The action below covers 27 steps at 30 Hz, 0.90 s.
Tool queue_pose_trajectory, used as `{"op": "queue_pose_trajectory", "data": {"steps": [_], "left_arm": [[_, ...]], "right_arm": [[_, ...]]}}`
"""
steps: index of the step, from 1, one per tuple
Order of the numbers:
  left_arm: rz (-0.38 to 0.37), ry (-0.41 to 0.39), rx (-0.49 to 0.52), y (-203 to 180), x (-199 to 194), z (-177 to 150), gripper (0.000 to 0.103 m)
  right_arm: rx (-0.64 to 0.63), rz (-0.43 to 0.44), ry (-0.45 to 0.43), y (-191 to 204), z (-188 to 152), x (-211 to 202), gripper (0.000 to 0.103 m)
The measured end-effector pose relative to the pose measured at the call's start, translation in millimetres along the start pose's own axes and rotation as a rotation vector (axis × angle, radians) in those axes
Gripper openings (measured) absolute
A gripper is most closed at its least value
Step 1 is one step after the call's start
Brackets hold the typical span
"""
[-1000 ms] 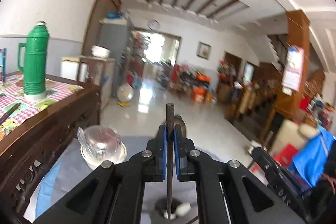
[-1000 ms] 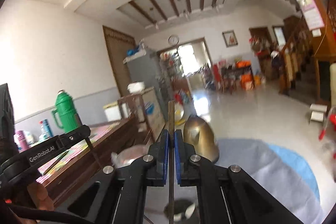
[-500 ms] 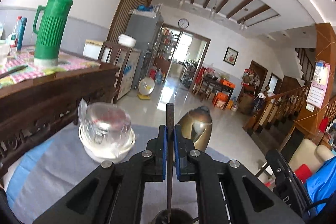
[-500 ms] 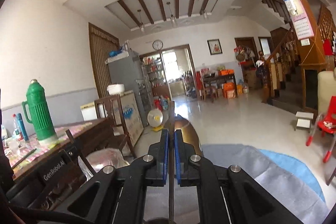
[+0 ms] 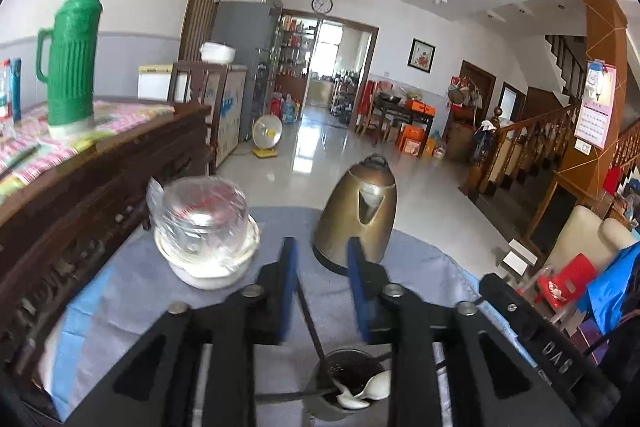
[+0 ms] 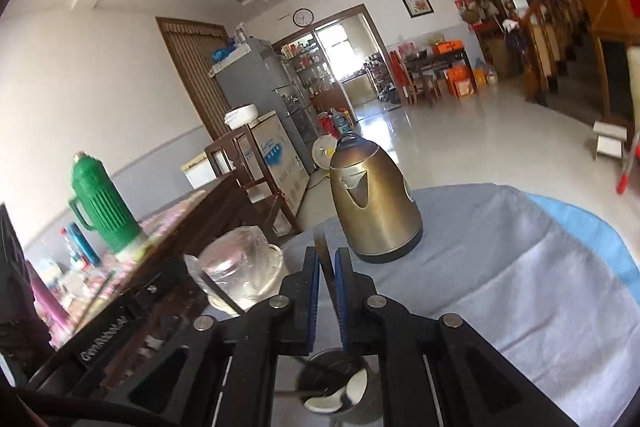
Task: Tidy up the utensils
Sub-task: 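Lift both chopsticks over the grey holder and open both tools to drop them, then lower the open right tool onto a black chopstick lying on the table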
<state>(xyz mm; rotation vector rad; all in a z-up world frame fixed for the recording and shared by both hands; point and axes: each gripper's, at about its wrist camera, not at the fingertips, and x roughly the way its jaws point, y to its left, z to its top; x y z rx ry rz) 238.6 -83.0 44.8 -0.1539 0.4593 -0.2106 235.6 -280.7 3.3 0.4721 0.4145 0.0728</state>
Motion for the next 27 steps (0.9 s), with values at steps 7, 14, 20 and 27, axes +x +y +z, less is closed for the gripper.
{"op": "queue_pose_trajectory", "data": {"steps": [7,14,20,27], "left_arm": [[0.053,-0.074,0.097,8.5,-90.7,-0.3,0.075],[0.128,-0.036,0.206,22.6,-154.8,-54.5,0.09],[0.149,0.144,0.26,38.6,-158.9,-117.2,0.092],[0.17,0.285,0.298,47.0,-157.1,-176.5,0.092]], "right_arm": [[0.068,0.086,-0.072,-14.2,-3.6,-76.9,0.026],[0.034,0.08,-0.09,-15.8,-41.7,-152.7,0.026],[0.062,0.062,0.046,-25.8,-96.2,-162.9,0.026],[0.133,0.062,0.253,-51.0,-151.2,-134.4,0.026]]}}
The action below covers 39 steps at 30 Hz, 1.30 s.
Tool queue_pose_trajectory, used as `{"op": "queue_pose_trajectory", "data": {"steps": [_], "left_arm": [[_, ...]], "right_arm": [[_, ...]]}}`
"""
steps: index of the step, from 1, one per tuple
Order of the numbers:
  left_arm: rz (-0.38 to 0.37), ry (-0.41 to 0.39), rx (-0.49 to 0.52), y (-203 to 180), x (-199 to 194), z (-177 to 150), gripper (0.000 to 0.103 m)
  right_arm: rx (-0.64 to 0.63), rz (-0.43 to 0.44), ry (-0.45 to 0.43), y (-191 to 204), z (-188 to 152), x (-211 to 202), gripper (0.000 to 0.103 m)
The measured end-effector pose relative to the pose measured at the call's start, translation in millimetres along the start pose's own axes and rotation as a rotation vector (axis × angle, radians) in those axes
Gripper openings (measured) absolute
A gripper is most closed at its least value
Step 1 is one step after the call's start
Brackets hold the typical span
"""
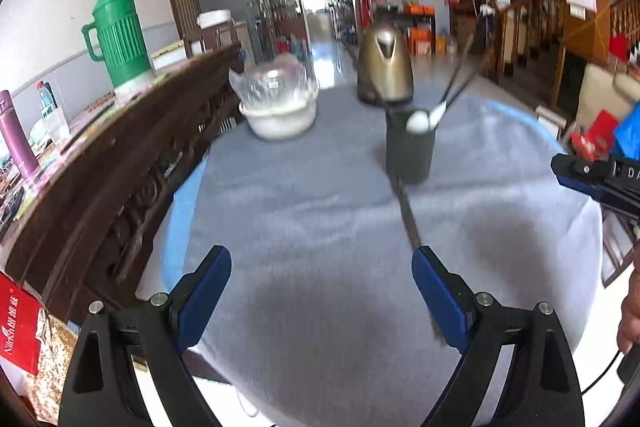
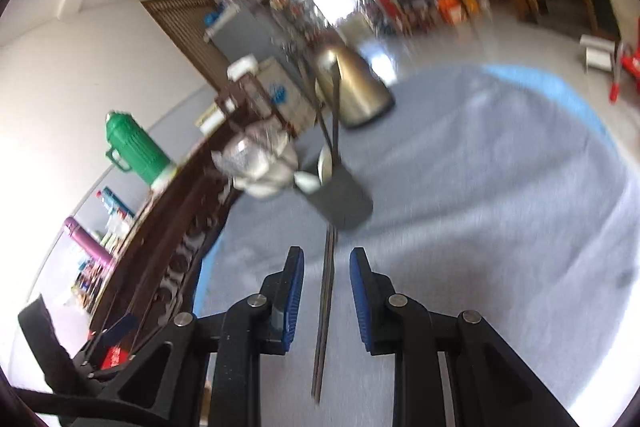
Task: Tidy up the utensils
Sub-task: 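Lower the open right tool onto a black chopstick lying on the table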
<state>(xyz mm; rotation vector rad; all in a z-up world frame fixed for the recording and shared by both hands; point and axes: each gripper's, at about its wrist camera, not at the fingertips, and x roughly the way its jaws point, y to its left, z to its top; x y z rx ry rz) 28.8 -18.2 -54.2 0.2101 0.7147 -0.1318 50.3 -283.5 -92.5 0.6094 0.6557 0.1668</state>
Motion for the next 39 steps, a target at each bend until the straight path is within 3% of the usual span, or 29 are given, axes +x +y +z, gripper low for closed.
{"op": "queue_pose_trajectory", "data": {"steps": [5,11,39], "left_arm": [[0.002,0.01,-0.009,0.9,1.2,-8.8,0.092],[0.022,0.003,0.005,-2.1,3.3,-6.0,0.092],[0.041,0.153,0.005,-0.9,57.8,-19.9,0.092]], "right_arm": [[0.008,-0.011,0.071,-7.7,-17.3,13.1,0.026],[0.008,-0.005,0.097,-4.0,-20.6,21.0,0.026],[0.015,-0.01,0.223,-4.8,-38.6,70.2,0.026]]}}
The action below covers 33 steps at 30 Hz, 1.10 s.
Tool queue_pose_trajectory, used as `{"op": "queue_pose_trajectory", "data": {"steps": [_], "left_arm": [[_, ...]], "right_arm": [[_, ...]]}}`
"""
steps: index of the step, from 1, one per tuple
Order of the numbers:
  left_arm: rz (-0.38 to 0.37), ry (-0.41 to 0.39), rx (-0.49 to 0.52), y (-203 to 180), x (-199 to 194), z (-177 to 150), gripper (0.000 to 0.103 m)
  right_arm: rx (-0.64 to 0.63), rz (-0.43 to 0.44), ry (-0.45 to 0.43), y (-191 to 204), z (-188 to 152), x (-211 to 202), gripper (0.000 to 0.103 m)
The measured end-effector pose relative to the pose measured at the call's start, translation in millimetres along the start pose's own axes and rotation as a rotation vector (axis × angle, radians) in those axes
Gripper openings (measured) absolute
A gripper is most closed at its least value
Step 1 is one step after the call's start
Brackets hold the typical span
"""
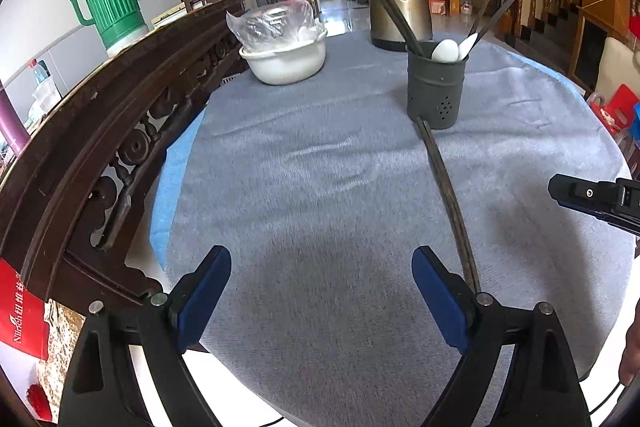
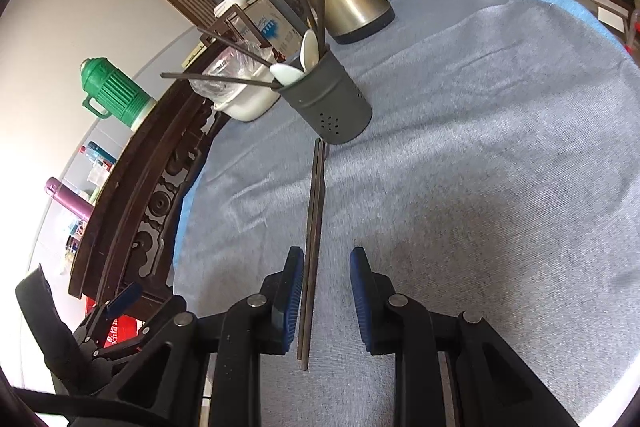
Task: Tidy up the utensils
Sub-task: 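Lower the open right tool onto a black chopstick lying on the table, then close the right tool on the black chopstick and lift it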
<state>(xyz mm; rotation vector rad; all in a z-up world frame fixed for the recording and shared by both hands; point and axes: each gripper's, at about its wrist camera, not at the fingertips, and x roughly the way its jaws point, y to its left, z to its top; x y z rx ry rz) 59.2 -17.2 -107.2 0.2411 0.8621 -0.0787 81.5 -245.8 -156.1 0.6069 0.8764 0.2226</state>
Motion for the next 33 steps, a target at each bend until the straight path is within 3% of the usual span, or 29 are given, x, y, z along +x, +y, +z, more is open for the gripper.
{"op": "queue_pose_trajectory", "data": {"steps": [10,17,25,33], "left_arm": [[-0.01,0.063,-0.016,5.0,25.9,-4.8,0.092],[-0.041,0.115,-0.061,13.4,42.7,-10.6,0.092],[-0.046,0.129,-0.093,25.3,47.5,-11.3,0.092],[-0.052,0.139,-0.113,30.8,50.5,-12.8,0.092]], "right_arm": [[0.016,0.007,0.048,-1.9,2.4,23.6,0.026],[0.015,0.011,0.125,7.8,8.6,67.2,0.026],[-0.073,-0.119,0.161,29.0,11.5,110.7,0.026],[-0.187,-0.226,0.163,46.7,6.5,116.8,0.02]]}}
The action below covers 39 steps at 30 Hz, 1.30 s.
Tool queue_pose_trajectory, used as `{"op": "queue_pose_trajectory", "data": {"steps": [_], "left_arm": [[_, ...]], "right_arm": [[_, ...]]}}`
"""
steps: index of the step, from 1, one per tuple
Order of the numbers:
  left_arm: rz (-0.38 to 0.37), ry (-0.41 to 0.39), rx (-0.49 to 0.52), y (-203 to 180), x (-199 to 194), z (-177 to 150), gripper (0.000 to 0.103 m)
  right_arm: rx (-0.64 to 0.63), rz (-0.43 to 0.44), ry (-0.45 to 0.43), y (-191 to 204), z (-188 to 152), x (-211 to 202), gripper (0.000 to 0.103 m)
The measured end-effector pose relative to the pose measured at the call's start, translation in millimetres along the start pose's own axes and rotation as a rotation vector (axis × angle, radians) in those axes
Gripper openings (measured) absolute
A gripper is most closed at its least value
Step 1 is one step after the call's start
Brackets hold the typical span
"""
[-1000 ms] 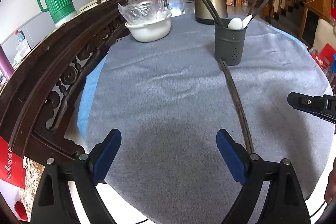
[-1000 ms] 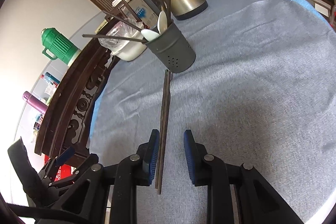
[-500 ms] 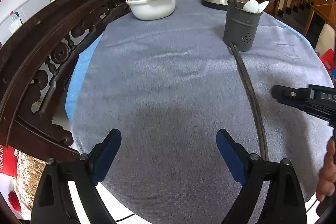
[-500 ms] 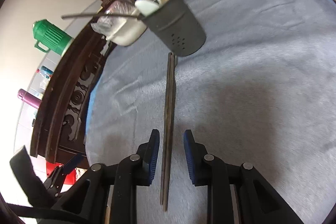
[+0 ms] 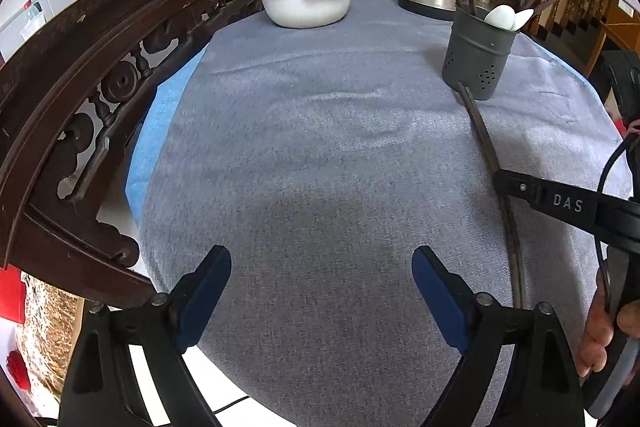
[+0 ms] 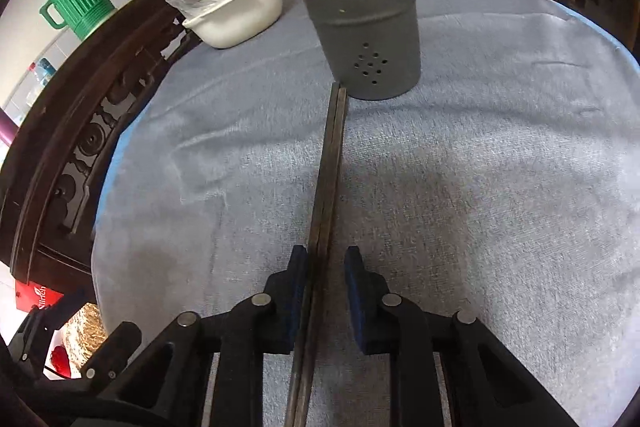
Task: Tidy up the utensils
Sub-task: 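Close the right tool on the black chopstick and lift it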
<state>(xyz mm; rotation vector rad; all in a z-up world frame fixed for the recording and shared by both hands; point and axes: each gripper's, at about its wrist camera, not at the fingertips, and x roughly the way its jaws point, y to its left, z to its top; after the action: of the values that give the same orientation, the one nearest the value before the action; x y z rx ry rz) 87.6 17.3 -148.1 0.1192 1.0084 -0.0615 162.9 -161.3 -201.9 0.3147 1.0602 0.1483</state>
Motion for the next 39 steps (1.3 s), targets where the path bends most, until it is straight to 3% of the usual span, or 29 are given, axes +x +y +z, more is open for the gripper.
{"op": "queue_pose_trajectory", "data": {"steps": [9,16,23,32,39], "left_arm": [[-0.009,-0.005,-0.017,2.0,-3.5,-0.1,0.092],[-0.026,0.004,0.02,-13.6,-5.2,-3.7,0.092],[-0.028,0.013,0.013,-16.9,-4.4,-4.1,0.092],[-0.028,0.019,0.023,-17.7,-2.2,-3.9,0.092],[-0.024,0.027,0.003,-11.6,3.2,-2.1,0.092]], "right_arm": [[0.086,0.04,0.025,-38.3,-17.1,-21.2,0.018],[0.149,0.239,0.009,-50.8,-19.4,-28.5,0.019],[0.214,0.208,-0.071,-70.4,8.6,-31.1,0.021],[0.17,0.106,-0.034,-54.1,37.9,3.5,0.019],[0.184,0.061,-0.06,-72.1,34.3,-3.8,0.019]]}}
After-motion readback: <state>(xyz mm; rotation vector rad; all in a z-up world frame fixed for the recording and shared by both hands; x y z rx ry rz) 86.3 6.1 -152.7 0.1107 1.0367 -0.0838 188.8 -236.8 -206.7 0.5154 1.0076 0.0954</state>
